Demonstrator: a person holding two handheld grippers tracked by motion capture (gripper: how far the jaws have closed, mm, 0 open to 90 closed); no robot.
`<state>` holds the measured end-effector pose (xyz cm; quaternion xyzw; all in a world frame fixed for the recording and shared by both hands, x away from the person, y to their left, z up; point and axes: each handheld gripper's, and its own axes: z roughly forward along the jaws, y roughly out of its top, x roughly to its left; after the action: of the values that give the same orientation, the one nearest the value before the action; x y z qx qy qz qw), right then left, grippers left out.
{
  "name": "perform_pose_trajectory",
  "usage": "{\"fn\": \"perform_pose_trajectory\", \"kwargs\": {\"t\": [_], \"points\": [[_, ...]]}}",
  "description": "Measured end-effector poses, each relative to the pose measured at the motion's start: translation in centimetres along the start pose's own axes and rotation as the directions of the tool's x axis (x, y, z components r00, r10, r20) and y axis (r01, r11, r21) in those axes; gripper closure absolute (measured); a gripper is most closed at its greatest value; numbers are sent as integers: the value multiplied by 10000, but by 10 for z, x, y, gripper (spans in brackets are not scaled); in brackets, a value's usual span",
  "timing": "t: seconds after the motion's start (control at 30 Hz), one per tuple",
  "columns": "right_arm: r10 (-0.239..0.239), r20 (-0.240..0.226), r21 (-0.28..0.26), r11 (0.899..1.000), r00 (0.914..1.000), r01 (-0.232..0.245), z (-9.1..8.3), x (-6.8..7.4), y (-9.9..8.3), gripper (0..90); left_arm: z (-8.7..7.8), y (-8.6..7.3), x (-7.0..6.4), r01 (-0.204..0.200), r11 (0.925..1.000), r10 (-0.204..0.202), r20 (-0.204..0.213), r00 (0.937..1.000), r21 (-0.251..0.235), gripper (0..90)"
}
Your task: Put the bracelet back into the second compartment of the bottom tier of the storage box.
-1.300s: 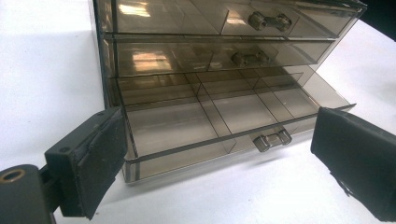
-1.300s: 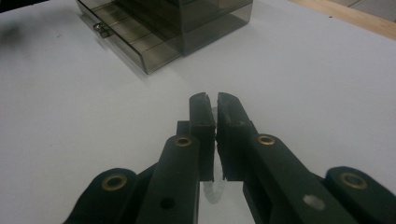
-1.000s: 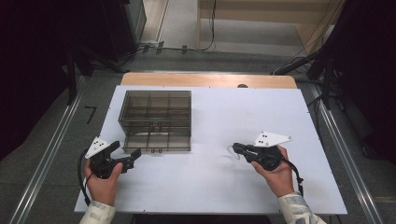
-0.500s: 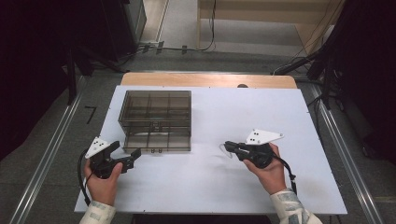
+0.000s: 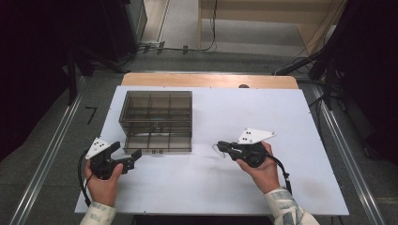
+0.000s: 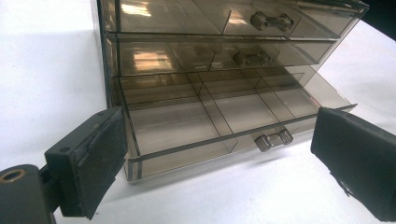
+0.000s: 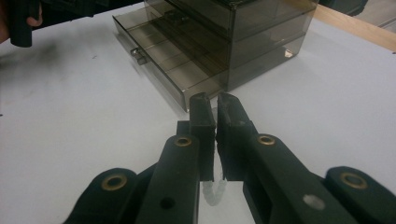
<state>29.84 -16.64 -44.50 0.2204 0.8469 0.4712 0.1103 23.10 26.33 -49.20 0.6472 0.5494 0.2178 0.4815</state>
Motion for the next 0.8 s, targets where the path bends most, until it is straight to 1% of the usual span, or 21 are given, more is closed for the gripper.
{"fn": "perform_pose_trajectory", "kwargs": {"t": [0.23,0.37,0.57,0.8], "points": [[-142,-228,-80,9999,9996,140,10,6,8,835,0,0,0,-7,10000,7,11,10000,10,44],[-134,-328,-147,9998,9994,130,16,9,12,835,-1,0,0,4,10000,-4,15,10000,-21,45],[-197,-389,-159,9997,9990,191,21,12,17,835,-1,0,0,-2,10000,2,19,10000,-21,45],[-379,-622,-282,9989,9973,362,31,18,28,835,-1,0,0,9,10000,-8,34,10000,-37,45]]}}
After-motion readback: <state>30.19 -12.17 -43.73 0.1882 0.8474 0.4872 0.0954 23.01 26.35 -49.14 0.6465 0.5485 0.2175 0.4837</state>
